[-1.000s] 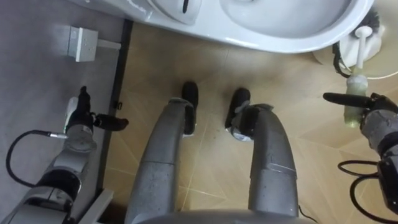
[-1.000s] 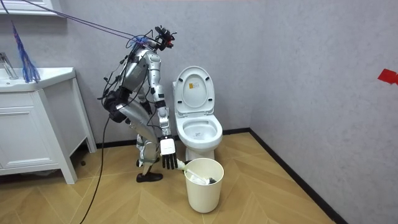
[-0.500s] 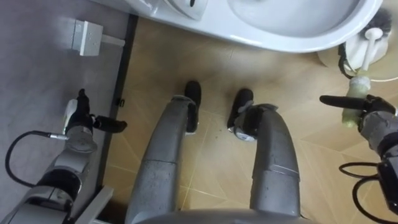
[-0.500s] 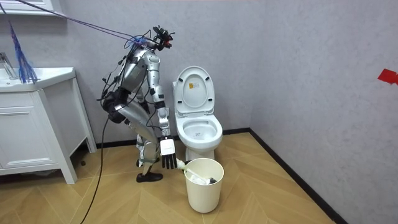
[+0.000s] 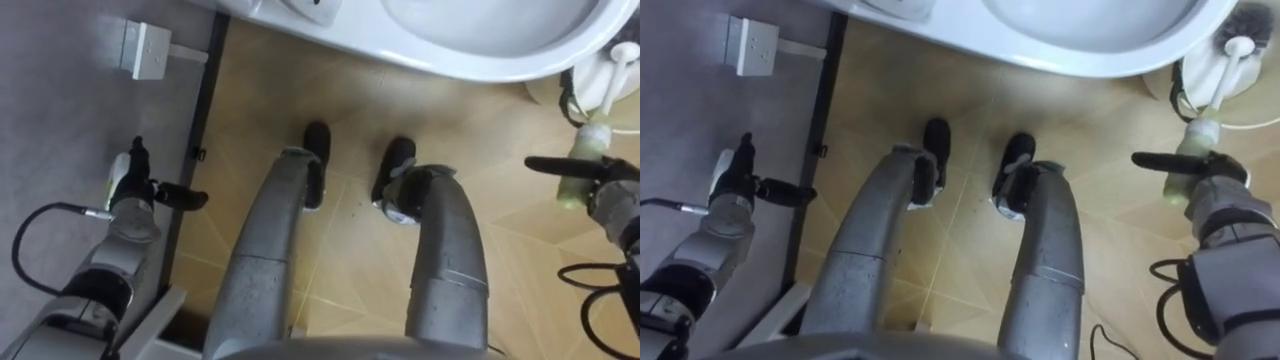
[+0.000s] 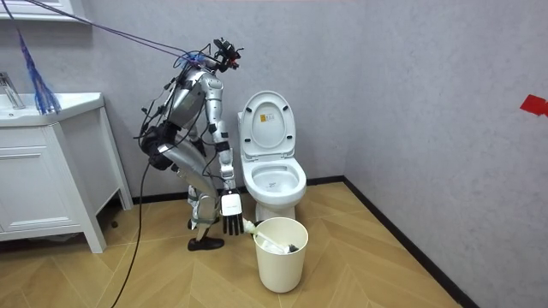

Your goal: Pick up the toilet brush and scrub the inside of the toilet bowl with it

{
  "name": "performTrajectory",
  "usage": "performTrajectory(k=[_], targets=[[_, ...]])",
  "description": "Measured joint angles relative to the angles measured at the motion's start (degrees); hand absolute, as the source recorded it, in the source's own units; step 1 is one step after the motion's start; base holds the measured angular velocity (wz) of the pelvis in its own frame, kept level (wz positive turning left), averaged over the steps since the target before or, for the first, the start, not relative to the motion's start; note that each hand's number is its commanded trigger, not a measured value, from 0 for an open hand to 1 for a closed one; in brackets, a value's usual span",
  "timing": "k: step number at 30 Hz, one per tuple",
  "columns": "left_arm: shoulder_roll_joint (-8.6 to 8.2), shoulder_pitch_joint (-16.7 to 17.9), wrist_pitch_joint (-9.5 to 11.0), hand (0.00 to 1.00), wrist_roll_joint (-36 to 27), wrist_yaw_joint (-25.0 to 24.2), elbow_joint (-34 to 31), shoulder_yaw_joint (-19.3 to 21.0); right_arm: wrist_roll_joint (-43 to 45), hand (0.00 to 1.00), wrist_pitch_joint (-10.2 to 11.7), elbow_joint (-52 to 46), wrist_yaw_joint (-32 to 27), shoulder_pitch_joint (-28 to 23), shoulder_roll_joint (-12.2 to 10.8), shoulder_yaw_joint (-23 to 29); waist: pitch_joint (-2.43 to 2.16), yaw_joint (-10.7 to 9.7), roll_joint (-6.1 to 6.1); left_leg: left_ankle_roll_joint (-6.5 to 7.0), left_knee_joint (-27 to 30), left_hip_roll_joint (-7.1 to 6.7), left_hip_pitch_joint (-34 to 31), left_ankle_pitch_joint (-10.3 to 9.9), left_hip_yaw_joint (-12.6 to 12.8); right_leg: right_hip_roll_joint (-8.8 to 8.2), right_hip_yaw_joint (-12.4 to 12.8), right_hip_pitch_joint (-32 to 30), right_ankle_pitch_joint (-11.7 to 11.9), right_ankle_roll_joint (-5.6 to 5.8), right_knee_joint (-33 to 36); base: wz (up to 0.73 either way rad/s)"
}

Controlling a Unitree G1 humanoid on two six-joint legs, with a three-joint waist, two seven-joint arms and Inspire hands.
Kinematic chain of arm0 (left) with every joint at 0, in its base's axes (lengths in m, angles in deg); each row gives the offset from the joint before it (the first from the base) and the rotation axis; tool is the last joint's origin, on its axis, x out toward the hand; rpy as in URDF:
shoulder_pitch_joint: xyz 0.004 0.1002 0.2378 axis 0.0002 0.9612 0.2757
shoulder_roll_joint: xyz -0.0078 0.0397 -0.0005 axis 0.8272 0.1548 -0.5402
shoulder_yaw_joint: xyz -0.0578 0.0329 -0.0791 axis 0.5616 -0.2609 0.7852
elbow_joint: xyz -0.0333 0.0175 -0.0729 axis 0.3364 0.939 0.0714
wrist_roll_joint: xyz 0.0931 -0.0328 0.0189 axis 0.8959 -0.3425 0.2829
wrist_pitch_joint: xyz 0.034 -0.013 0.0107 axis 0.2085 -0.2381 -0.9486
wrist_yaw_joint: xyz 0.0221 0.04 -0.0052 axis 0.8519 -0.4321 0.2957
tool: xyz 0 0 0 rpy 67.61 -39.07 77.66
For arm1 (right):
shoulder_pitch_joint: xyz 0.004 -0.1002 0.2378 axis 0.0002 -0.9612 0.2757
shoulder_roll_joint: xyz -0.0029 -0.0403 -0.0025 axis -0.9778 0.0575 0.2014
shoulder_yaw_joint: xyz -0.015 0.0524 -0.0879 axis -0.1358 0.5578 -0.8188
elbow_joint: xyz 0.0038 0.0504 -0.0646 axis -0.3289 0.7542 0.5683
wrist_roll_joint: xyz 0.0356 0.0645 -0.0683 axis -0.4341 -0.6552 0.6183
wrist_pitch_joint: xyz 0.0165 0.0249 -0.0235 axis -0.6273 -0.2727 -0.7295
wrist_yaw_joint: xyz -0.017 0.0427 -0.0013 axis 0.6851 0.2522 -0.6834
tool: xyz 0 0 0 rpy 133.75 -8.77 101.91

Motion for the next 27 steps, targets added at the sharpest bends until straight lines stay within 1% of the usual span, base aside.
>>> performTrajectory(k=[2,5,10,14,17,19,21,24,25,27], targets=[[0.04,0.0,-0.1,0.00,-0.1,0.0,0.0,0.0,-1.9,1.00,0.1,-0.2,0.4,0.0,0.1,0.0,0.00,0.0,0.00,0.01,0.3,-0.05,-0.4,0.0,0.0,-0.11,0.0,-0.3,-0.2,-0.09,0.4,0.00],[0.03,0.0,-0.1,0.00,0.0,0.0,0.0,0.0,-3.2,1.00,0.1,-0.3,0.5,0.4,0.1,0.0,0.00,0.7,0.00,-0.04,0.7,-0.10,-0.6,-0.1,0.0,-0.14,0.0,-0.6,-0.2,-0.16,0.8,0.00],[0.04,0.3,0.0,0.00,-0.2,0.1,0.1,-0.1,-6.5,1.00,-0.4,-0.3,0.5,0.4,0.0,-0.2,0.00,0.7,0.00,-0.03,1.1,-0.18,-0.6,-0.1,0.0,-0.17,0.0,-0.6,-0.2,-0.19,1.2,0.00],[0.05,0.4,0.0,0.00,-0.6,0.9,-0.7,-0.1,-11.3,1.00,-0.4,-0.3,0.4,0.1,0.0,-0.2,0.01,0.5,-0.04,-0.02,1.5,-0.15,-0.7,-0.1,0.0,-0.09,0.0,-0.6,-0.3,-0.17,1.5,0.00],[0.05,1.7,0.4,0.00,-0.6,2.0,-2.3,-0.3,-15.1,1.00,-0.3,-1.0,-0.2,-0.4,0.0,0.0,0.01,0.0,-0.08,0.01,1.5,-0.11,-0.7,-0.1,0.0,-0.07,0.0,-0.5,-0.3,-0.18,1.5,0.00],[0.05,2.3,0.4,0.00,-0.6,2.2,-2.8,-0.3,-17.7,1.00,-0.3,-1.3,-0.7,-0.4,0.0,0.3,-0.02,-0.4,-0.13,-0.02,1.5,-0.57,-0.5,-0.1,-0.2,-0.09,0.0,-0.4,-0.3,-0.18,1.6,0.03],[-0.02,4.0,0.7,0.00,-0.5,3.4,-3.9,-0.4,-21.3,1.00,0.0,-1.3,-0.8,-0.9,-0.9,1.1,-0.02,-1.1,-0.15,-0.11,1.3,-0.74,0.8,-0.1,-0.7,0.09,-0.3,1.2,-0.3,-0.05,1.1,0.05],[-0.04,5.4,0.9,0.00,-0.6,4.1,-4.5,-0.7,-23.6,1.00,0.0,-1.2,-0.8,-2.1,-2.5,2.2,-0.08,-1.3,-0.21,-0.17,0.6,-0.68,3.3,-0.2,-1.6,0.43,-1.3,4.6,-0.2,0.19,-0.7,0.00],[-0.06,5.5,0.9,0.00,-0.6,4.1,-4.5,-0.7,-24.2,1.00,-0.1,-1.2,-0.8,-2.4,-2.7,2.3,-0.08,-1.3,-0.21,-0.17,0.4,-0.67,3.9,-0.2,-1.8,0.45,-1.6,5.4,-0.2,0.21,-1.0,0.00],[-0.07,6.4,1.4,0.00,-1.1,4.2,-4.0,-0.7,-26.7,1.00,-0.1,-1.2,-0.7,-3.7,-3.7,4.1,-0.15,-1.1,-0.32,-0.08,-1.1,-0.07,7.2,-0.2,-2.1,1.48,-1.9,9.2,0.3,0.82,-3.7,-0.09]])
